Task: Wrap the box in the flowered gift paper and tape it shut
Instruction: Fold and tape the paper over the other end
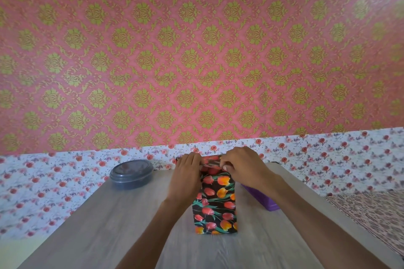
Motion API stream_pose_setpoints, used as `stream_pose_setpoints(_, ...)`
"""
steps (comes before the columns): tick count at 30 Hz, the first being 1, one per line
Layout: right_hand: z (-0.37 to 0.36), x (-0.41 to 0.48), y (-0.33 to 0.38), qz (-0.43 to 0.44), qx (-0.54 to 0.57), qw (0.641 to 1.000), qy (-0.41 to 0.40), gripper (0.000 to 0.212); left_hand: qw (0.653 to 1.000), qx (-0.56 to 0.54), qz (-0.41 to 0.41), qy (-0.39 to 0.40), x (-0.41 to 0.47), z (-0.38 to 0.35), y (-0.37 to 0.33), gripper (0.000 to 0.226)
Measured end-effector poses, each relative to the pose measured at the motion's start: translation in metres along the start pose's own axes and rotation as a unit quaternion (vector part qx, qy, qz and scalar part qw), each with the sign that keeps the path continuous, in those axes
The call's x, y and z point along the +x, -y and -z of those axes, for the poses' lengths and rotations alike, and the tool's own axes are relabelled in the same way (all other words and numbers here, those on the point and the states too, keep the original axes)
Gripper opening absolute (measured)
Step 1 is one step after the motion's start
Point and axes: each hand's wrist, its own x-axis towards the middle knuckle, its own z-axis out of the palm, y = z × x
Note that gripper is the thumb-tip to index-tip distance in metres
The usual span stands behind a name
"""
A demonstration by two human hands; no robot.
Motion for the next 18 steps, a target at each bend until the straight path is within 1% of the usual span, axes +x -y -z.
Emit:
stream_pose_setpoints(1, -0.001, 0.000, 0.003, 0.001, 0.018, 1.000, -0.004, 0.014, 1.000, 0.000, 0.004, -0.007, -0.002, -0.001, 0.002, 0.027)
stream_pose_setpoints(3, -0.001, 0.002, 0.013, 0.004, 0.037, 0.999, 0.006, 0.029, 1.000, 0.010, 0.009, -0.020, -0.004, -0.003, 0.005, 0.027)
stream_pose_setpoints(4, -0.001, 0.003, 0.016, 0.004, 0.025, 0.999, 0.022, 0.037, 0.999, 0.016, 0.008, -0.028, -0.005, -0.004, 0.005, 0.026)
stream_pose_setpoints(6, -0.002, 0.006, 0.021, 0.000, -0.026, 0.998, 0.050, 0.041, 0.999, 0.026, -0.001, -0.039, -0.005, -0.004, 0.004, 0.028)
stream_pose_setpoints(9, -0.008, 0.007, 0.022, -0.035, -0.040, 0.997, 0.061, 0.034, 0.998, 0.045, -0.023, -0.039, -0.002, -0.003, 0.003, 0.030)
stream_pose_setpoints(12, -0.011, 0.006, 0.020, -0.044, -0.035, 0.997, 0.045, 0.034, 0.998, 0.026, -0.041, -0.044, 0.001, 0.001, 0.006, 0.010)
stream_pose_setpoints(13, -0.012, 0.006, 0.020, -0.044, -0.027, 0.998, 0.042, 0.033, 0.998, 0.011, -0.044, -0.050, 0.002, 0.003, 0.006, 0.008)
stream_pose_setpoints(15, -0.013, 0.009, 0.019, -0.049, -0.017, 0.998, 0.048, 0.022, 0.997, -0.022, -0.044, -0.059, 0.003, 0.006, 0.007, 0.009)
stream_pose_setpoints(18, -0.010, 0.011, 0.022, -0.060, 0.003, 0.997, 0.042, 0.019, 0.995, -0.076, -0.024, -0.059, 0.004, 0.003, 0.009, 0.014)
